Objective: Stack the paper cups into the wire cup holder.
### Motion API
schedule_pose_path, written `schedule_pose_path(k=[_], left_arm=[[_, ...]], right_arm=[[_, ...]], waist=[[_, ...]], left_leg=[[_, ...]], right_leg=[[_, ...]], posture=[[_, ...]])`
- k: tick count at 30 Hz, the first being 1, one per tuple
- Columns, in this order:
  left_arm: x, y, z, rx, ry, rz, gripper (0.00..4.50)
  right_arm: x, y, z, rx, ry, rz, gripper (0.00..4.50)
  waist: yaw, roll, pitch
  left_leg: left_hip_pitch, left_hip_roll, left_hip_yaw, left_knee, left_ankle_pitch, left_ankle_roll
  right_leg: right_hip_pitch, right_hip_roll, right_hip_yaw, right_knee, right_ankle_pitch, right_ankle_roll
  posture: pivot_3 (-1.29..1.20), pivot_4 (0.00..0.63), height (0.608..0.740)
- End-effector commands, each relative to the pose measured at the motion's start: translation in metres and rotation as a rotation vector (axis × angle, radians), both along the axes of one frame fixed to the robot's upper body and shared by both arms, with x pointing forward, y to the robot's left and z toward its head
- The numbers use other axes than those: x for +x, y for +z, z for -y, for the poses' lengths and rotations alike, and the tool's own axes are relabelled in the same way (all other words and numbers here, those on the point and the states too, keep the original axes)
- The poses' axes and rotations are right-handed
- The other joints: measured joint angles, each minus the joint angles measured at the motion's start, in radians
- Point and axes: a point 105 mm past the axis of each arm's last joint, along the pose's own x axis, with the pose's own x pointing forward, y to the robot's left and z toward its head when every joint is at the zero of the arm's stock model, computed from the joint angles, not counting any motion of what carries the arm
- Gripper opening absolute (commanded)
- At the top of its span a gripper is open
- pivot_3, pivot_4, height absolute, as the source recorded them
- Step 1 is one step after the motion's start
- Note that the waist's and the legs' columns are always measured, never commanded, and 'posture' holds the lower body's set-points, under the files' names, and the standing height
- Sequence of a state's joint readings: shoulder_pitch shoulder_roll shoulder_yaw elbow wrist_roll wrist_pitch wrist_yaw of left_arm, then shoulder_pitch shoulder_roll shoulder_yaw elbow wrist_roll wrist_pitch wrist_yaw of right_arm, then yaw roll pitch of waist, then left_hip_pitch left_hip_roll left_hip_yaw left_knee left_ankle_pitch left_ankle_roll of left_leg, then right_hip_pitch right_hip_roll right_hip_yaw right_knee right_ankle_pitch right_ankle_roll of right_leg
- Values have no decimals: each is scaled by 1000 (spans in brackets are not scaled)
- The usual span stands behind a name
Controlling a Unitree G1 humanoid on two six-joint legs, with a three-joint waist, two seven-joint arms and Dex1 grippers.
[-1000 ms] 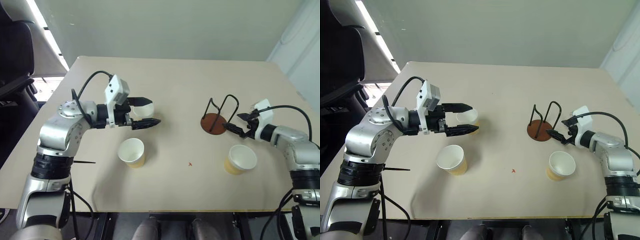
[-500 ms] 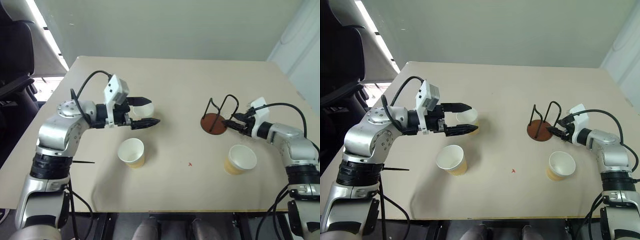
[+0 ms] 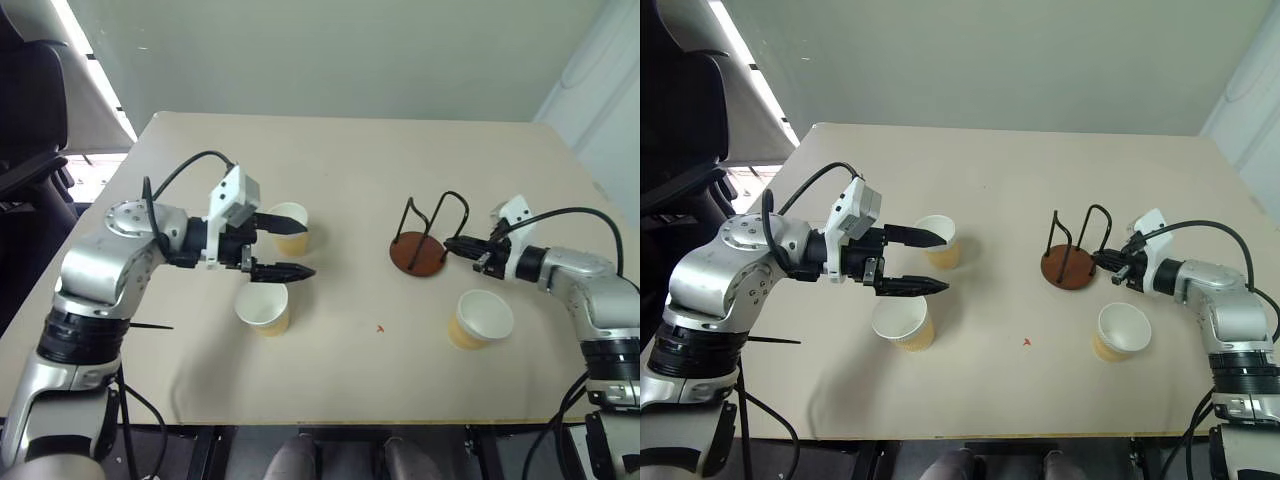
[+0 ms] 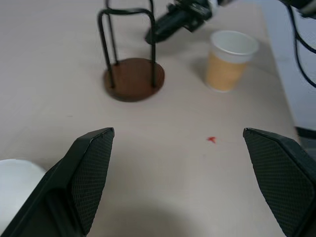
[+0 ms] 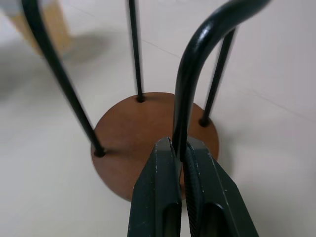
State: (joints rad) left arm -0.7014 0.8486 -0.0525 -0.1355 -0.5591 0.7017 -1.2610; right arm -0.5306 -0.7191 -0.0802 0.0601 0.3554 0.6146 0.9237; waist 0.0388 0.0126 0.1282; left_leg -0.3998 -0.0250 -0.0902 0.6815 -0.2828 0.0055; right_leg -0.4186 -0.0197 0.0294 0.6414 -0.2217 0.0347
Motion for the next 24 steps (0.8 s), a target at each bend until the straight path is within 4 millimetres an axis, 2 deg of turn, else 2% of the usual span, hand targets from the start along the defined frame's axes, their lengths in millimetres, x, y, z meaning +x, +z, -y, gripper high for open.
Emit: schedule_pose_path(k=[1,7,12,24], left_arm=[[-14,10,5,8,-66,20,4500],[-26,12,7,30,-111,12,4500],[-31,13,7,42,-132,3,4500],[-40,11,9,41,-156,-17,4500]], right_arm=[[-17,22,-18,-26,113,57,23],[-45,37,-49,-65,270,81,23],[-67,40,-68,-104,371,82,23],[-92,19,-91,-125,485,22,23]], waist=[[0,0,0],[-2,0,0],[-2,0,0],[-3,0,0]], left_leg=[[0,0,0,0,0,0],[0,0,0,0,0,0],[0,0,0,0,0,0],[0,0,0,0,0,0]], right_leg=[[0,0,0,0,0,0],[0,0,0,-1,0,0],[0,0,0,-6,0,0],[0,0,0,-7,0,0]], posture=[[0,150,740],[0,150,740],[0,150,740],[0,150,740]])
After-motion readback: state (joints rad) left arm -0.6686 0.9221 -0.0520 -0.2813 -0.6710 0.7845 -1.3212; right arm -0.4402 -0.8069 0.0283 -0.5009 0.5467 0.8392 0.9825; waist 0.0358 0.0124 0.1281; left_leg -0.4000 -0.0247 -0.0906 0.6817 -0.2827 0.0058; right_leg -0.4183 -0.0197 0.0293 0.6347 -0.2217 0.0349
